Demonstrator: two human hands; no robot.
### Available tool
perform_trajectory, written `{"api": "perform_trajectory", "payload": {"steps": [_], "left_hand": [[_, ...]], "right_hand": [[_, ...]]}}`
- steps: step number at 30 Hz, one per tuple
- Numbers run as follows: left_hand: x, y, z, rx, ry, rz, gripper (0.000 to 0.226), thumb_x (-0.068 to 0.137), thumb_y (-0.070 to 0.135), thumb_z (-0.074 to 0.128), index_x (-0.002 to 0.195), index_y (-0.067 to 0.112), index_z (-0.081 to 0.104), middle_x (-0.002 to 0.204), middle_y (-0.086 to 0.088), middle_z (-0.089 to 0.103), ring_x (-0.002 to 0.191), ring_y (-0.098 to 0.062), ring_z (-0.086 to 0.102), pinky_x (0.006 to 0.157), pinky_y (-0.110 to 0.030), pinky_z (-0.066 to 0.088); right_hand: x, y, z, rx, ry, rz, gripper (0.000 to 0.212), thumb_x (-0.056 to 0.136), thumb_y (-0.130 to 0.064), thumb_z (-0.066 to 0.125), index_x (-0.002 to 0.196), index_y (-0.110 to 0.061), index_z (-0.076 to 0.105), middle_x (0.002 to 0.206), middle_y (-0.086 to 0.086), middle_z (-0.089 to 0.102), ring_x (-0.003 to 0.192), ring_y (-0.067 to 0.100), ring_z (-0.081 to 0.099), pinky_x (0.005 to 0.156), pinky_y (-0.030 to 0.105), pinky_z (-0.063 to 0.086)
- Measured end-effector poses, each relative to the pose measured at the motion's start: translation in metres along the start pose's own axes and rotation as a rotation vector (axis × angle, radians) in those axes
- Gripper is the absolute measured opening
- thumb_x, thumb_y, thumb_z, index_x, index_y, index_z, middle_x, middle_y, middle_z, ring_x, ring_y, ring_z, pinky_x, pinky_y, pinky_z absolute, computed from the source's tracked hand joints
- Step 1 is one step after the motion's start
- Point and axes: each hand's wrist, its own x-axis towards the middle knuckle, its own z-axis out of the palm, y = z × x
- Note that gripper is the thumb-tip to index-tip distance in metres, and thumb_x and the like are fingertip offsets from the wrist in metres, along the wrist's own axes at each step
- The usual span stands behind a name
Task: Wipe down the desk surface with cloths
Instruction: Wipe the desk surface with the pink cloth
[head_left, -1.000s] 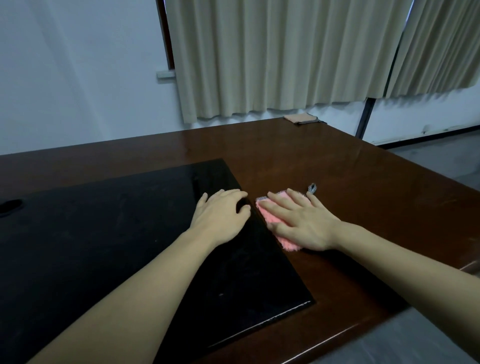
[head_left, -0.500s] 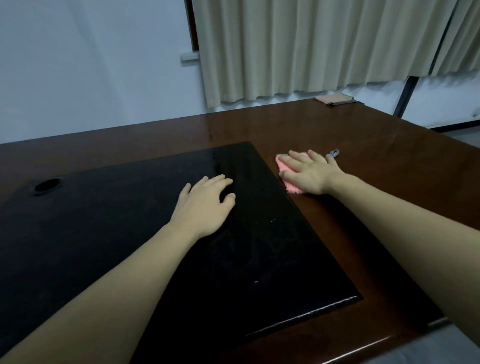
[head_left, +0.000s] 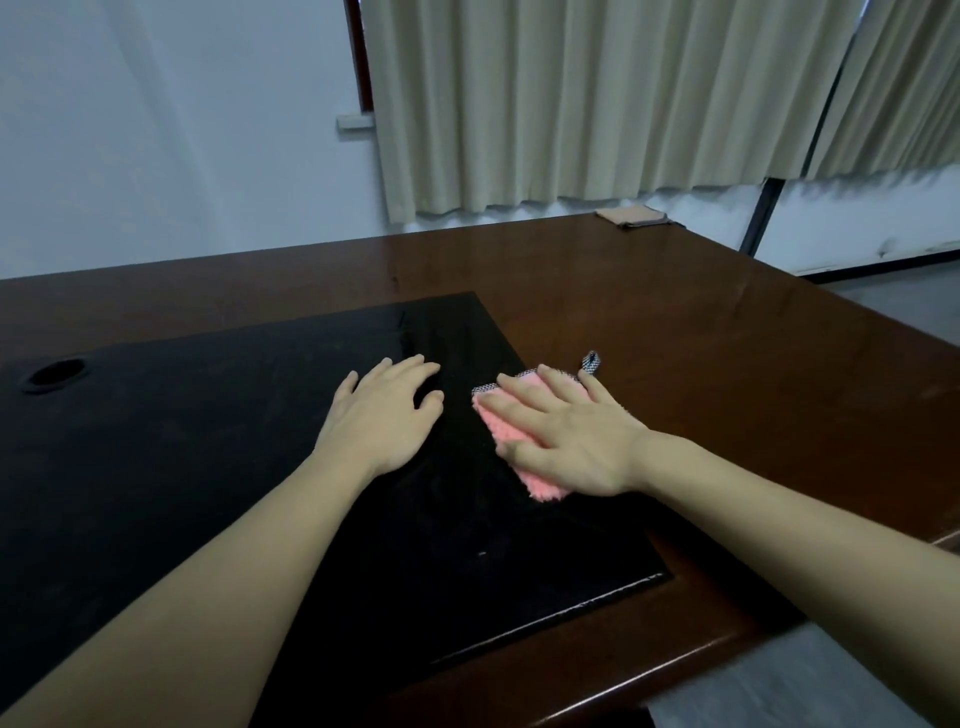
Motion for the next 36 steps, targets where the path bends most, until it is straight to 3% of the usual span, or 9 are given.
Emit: {"api": "perform_trajectory", "payload": {"steps": [14,21,25,29,32,36], "left_hand": [[-0.001,-0.002,-0.001,-0.037,0.003,0.011,0.05,0.105,0.048,0.035,0.154,0.039,0.034,0.166,0.015,0.023,0.155,-0.014,0.013,0.126,-0.048,0.006],[-0.003,-0.003,-0.003,-0.108,0.031,0.016,0.049,0.105,0.043,0.041,0.153,0.035,0.039,0.164,0.012,0.028,0.154,-0.014,0.018,0.126,-0.046,0.007],[-0.007,-0.01,-0.013,-0.276,0.075,0.025,0.047,0.104,0.037,0.047,0.15,0.029,0.045,0.162,0.009,0.034,0.149,-0.015,0.031,0.124,-0.043,0.023],[-0.019,-0.03,-0.027,-0.141,0.05,0.025,0.048,0.105,0.038,0.046,0.153,0.029,0.041,0.163,0.007,0.032,0.153,-0.018,0.023,0.123,-0.047,0.023],[-0.026,-0.052,-0.038,-0.048,0.037,-0.017,0.049,0.106,0.041,0.043,0.154,0.03,0.038,0.164,0.007,0.03,0.154,-0.02,0.019,0.125,-0.051,0.015],[-0.031,-0.081,-0.042,-0.003,0.018,-0.111,0.051,0.107,0.043,0.039,0.156,0.03,0.035,0.166,0.006,0.025,0.155,-0.023,0.016,0.124,-0.053,0.01]], "right_hand": [[0.092,0.02,-0.019,0.053,0.032,0.193,0.062,0.104,-0.062,0.022,0.159,-0.049,-0.001,0.17,-0.013,-0.004,0.157,0.03,-0.006,0.122,0.059,-0.004],[0.044,-0.009,-0.007,0.023,0.029,0.064,0.06,0.104,-0.062,0.019,0.158,-0.05,-0.004,0.169,-0.017,-0.008,0.156,0.026,-0.01,0.123,0.056,-0.007],[0.011,-0.025,-0.001,0.001,0.013,-0.033,0.061,0.102,-0.066,0.017,0.157,-0.052,-0.006,0.168,-0.017,-0.011,0.156,0.022,-0.015,0.124,0.053,-0.01],[0.009,-0.026,-0.002,0.017,-0.005,-0.045,0.08,0.08,-0.081,0.001,0.155,-0.056,-0.007,0.167,-0.02,-0.011,0.156,0.02,-0.014,0.125,0.052,-0.008],[0.028,-0.023,-0.003,0.012,0.021,-0.022,0.063,0.098,-0.071,0.017,0.155,-0.057,-0.005,0.167,-0.021,-0.009,0.156,0.02,-0.011,0.125,0.052,-0.006],[0.075,-0.022,-0.01,0.039,0.049,0.067,0.061,0.102,-0.064,0.022,0.157,-0.054,-0.002,0.169,-0.018,-0.005,0.157,0.024,-0.007,0.123,0.055,-0.004]]}}
